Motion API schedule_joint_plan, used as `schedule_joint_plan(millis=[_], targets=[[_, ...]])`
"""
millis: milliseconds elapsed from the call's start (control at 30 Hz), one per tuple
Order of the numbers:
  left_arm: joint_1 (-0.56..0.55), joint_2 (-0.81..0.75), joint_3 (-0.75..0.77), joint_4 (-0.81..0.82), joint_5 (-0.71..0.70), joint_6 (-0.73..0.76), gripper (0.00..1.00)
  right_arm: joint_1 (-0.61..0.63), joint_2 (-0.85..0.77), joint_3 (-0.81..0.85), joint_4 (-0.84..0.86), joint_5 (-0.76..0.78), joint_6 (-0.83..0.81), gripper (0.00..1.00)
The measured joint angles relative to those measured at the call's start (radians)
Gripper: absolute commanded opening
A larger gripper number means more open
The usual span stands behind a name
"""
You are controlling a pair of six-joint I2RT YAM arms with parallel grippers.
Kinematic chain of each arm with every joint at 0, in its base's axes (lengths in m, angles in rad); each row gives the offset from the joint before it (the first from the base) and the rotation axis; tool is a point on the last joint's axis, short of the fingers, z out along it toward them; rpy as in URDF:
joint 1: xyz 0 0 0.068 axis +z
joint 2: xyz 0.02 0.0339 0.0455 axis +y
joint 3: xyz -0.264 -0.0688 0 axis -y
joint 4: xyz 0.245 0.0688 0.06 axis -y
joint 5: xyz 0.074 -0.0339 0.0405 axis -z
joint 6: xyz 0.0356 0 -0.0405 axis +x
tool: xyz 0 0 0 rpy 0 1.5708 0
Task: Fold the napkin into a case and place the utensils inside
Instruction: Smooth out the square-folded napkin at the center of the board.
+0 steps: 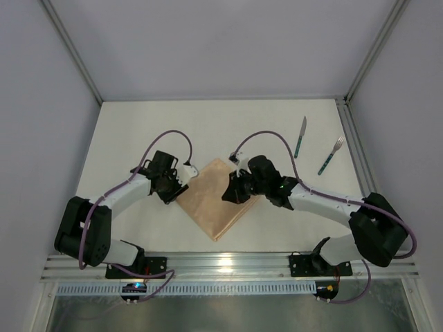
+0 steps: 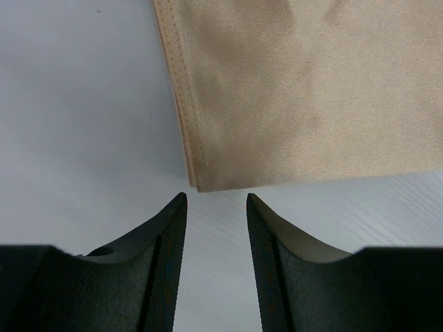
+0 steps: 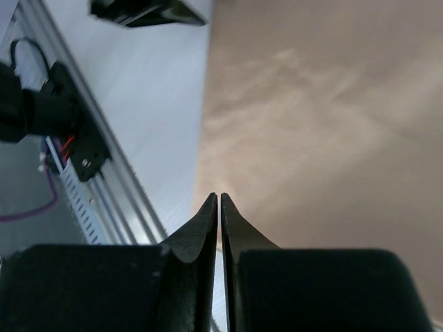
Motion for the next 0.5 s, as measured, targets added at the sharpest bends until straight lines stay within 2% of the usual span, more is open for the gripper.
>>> schedule_joint_plan(millis=[233,500], targets=[[0.000,0.000,0.012,0.000,0.000,-0.008,0.42,-0.272,0.005,-0.090,-0.058,0.109,0.054,0.08],[0.000,0.000,0.048,0.001,0.000,-0.029,0.43,-0.367,0.105,-0.136,-0.052,0.138,0.070,0.08]])
